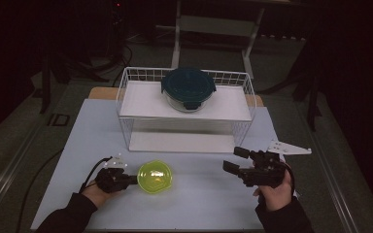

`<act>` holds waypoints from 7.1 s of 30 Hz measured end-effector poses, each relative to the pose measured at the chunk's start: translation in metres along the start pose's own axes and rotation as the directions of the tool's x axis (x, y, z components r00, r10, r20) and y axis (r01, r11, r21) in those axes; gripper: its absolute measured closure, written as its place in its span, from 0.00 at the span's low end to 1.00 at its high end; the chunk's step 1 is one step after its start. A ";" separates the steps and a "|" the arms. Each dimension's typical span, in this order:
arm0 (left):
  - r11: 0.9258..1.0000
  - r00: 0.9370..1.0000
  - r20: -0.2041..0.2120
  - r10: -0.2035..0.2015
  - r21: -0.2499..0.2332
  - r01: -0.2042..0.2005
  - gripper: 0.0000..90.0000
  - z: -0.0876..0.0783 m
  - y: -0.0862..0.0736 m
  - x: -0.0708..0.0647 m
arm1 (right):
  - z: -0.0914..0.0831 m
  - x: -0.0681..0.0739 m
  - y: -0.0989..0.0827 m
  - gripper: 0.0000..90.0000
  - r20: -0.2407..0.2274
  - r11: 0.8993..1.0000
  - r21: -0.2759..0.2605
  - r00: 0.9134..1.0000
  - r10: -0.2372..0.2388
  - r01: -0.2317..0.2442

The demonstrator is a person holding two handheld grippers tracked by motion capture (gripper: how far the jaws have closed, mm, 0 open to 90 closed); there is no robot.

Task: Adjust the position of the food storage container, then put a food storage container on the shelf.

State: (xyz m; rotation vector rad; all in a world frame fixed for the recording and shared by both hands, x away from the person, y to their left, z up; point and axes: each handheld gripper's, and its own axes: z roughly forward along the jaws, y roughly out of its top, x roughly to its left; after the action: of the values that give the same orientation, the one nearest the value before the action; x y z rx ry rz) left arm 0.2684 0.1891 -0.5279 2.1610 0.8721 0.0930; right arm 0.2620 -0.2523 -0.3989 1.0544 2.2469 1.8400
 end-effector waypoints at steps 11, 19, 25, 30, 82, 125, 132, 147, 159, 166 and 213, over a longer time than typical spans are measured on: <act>0.999 0.996 0.076 0.039 0.020 -0.041 0.99 0.015 0.006 -0.025 | -0.001 0.000 -0.001 0.19 0.000 1.000 -0.002 1.000 0.000 0.000; 1.000 0.999 0.024 0.024 0.017 -0.024 0.99 0.020 0.013 -0.011 | -0.001 0.000 -0.001 0.19 -0.005 1.000 -0.005 1.000 -0.002 0.002; 1.000 0.999 0.033 0.015 0.000 -0.015 0.99 0.029 0.023 -0.004 | 0.000 0.000 0.000 0.20 -0.001 1.000 0.000 1.000 -0.003 0.003; 0.999 0.998 0.051 0.032 0.016 -0.033 0.99 0.033 0.023 -0.010 | 0.000 0.001 0.000 0.20 0.002 1.000 -0.002 1.000 -0.010 0.010; 0.998 0.987 0.159 0.008 -0.067 0.002 0.75 0.015 0.051 -0.044 | 0.003 -0.001 -0.010 0.20 0.008 0.998 0.035 0.999 -0.044 0.043; 0.888 0.859 0.248 -0.447 0.004 0.461 0.16 0.034 0.077 -0.052 | 0.042 -0.038 -0.044 0.34 0.072 0.929 0.241 0.960 0.272 -0.281; 0.838 0.797 0.275 -0.538 0.068 0.542 0.32 0.048 0.069 -0.046 | 0.056 -0.050 -0.059 0.55 0.129 0.847 0.351 0.917 0.378 -0.399; 0.827 0.771 0.311 -0.556 0.118 0.549 0.78 0.064 0.062 -0.047 | 0.077 -0.055 -0.069 0.83 0.124 0.763 0.445 0.876 0.467 -0.470; 0.846 0.797 0.288 -0.531 0.114 0.522 0.84 0.055 0.062 -0.060 | 0.069 -0.037 -0.070 0.88 0.137 0.794 0.420 0.896 0.423 -0.439; 0.848 0.805 0.281 -0.523 0.084 0.523 0.89 0.047 0.066 -0.060 | 0.067 -0.026 -0.062 0.90 0.162 0.829 0.399 0.921 0.355 -0.391; 0.896 0.886 0.302 -0.351 -0.166 0.411 0.91 -0.069 0.171 -0.060 | 0.050 0.015 0.074 0.90 0.081 0.953 0.216 0.976 0.201 -0.214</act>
State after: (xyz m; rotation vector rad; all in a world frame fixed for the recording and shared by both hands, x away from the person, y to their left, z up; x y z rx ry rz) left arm 0.2952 0.1191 -0.3487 1.7046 1.0583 -0.2790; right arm 0.3071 -0.1973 -0.3431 1.4112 2.4355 1.6250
